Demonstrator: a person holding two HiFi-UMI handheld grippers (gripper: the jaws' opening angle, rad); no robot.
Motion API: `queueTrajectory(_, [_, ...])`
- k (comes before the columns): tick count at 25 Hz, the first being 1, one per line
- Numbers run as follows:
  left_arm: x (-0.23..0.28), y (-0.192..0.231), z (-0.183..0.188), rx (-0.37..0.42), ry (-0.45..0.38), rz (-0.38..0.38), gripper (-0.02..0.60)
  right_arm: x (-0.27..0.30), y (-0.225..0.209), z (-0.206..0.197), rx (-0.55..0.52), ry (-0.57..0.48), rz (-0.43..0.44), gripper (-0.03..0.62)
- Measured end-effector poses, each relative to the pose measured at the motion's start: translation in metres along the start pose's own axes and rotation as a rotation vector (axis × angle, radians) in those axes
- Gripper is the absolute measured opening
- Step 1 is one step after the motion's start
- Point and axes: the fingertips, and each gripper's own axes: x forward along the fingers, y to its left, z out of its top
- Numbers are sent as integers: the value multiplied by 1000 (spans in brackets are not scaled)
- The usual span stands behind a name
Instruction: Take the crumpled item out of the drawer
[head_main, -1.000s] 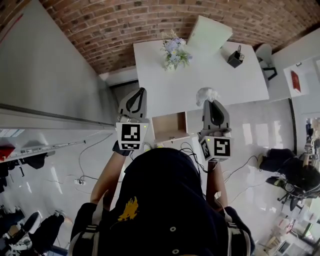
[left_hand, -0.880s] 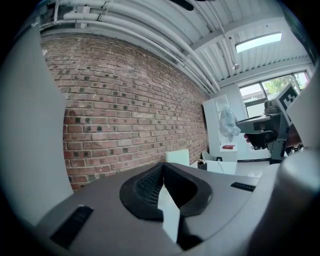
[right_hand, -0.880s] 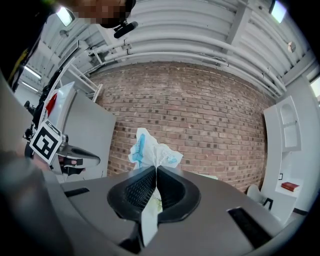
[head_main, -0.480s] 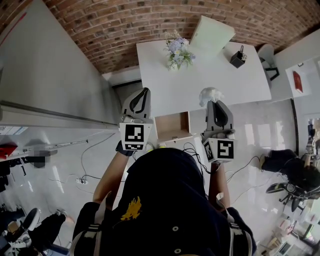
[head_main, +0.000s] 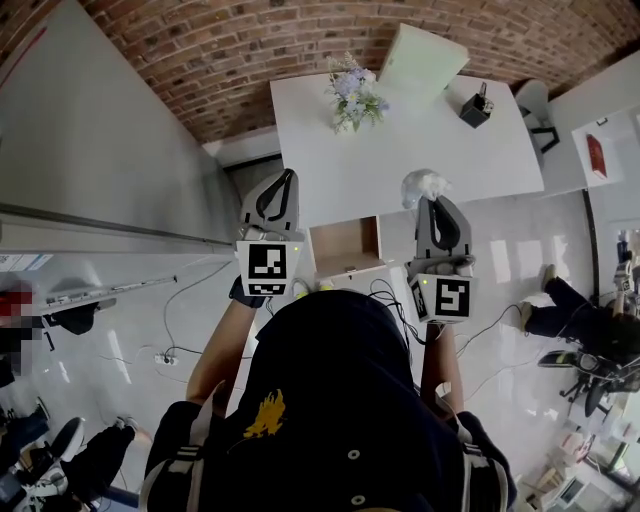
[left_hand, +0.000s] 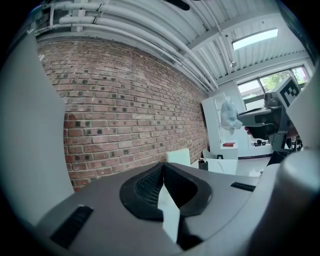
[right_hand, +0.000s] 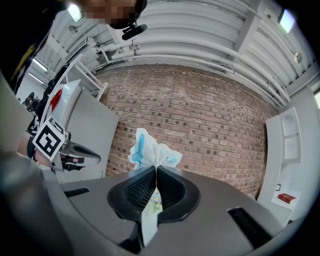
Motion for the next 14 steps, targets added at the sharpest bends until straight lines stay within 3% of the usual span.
queueTrajectory(14, [-1, -15, -7, -27, -8, -57, 20, -17, 2, 15, -22, -29, 11, 32])
